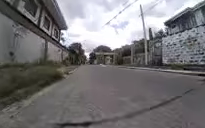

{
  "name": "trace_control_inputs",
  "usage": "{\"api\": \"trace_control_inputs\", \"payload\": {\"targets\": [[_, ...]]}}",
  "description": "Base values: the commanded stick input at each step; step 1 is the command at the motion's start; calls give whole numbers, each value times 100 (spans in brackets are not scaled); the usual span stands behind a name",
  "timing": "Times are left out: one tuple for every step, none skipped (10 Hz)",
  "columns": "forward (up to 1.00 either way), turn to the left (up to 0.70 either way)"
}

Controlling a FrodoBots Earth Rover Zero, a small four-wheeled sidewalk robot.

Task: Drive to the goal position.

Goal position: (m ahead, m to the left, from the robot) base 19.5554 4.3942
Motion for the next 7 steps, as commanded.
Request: {"api": "trace_control_inputs", "payload": {"targets": [[100,4],[100,4],[100,4],[100,4],[100,4],[100,4],[100,4]]}}
